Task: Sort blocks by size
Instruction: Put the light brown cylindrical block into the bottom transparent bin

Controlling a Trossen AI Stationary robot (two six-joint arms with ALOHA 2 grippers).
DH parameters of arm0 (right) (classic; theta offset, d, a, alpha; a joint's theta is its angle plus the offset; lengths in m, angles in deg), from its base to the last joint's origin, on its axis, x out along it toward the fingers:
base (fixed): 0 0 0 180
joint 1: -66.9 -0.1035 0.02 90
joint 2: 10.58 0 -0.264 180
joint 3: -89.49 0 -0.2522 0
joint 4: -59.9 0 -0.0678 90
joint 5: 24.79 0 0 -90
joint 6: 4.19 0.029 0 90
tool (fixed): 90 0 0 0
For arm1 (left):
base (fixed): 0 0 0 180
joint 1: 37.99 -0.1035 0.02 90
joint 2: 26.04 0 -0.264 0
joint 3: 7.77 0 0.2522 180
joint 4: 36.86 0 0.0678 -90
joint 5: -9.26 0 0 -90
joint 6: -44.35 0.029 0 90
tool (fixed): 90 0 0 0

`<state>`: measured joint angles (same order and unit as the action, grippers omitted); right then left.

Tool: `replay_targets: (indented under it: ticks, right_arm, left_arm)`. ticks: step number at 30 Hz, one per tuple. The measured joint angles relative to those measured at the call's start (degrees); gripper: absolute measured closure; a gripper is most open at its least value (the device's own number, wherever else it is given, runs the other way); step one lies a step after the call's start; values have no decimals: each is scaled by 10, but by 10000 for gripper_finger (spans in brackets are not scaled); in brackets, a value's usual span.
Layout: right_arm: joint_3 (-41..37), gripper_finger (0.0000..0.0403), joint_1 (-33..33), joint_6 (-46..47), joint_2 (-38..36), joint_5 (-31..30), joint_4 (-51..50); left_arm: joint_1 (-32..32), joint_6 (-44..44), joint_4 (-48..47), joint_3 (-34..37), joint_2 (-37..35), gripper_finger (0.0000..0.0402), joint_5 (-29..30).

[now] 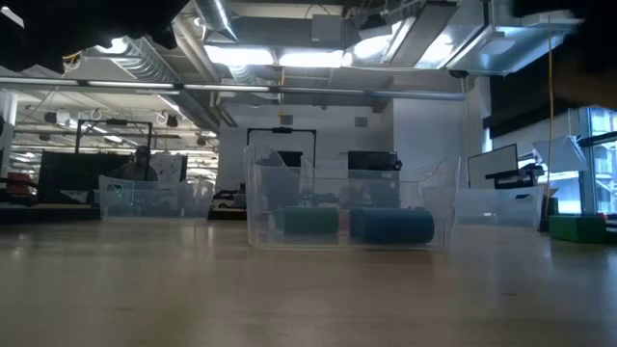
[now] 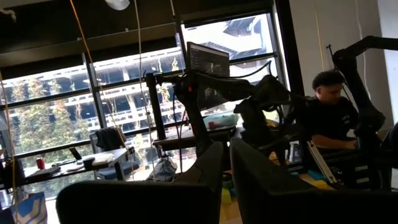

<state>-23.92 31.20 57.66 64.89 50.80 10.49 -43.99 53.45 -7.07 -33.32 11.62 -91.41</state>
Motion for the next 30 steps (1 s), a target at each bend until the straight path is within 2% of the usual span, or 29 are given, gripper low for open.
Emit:
replay_targets:
  ticks: [6,12,15,18,24,28,30]
  right_arm:
    - [0,274,66,-183,0,-127,61]
    - [0,273,130,-386,22,-195,192]
    - [0,273,161,-479,48,-179,273]
    - [0,273,189,-529,77,-136,329]
    - [1,272,226,-551,131,-44,371]
    - [1,272,231,-562,163,16,386]
    - [1,271,230,-563,177,26,395]
  left_arm:
    - [0,2,0,0,0,377,0]
    - [0,3,-7,0,0,377,24]
    - [0,-1,-25,0,0,377,40]
    - [0,-3,-45,0,0,377,56]
    - [0,-18,-108,0,3,377,140]
    - [0,-29,-121,0,20,377,155]
    - [0,-30,-112,0,37,377,156]
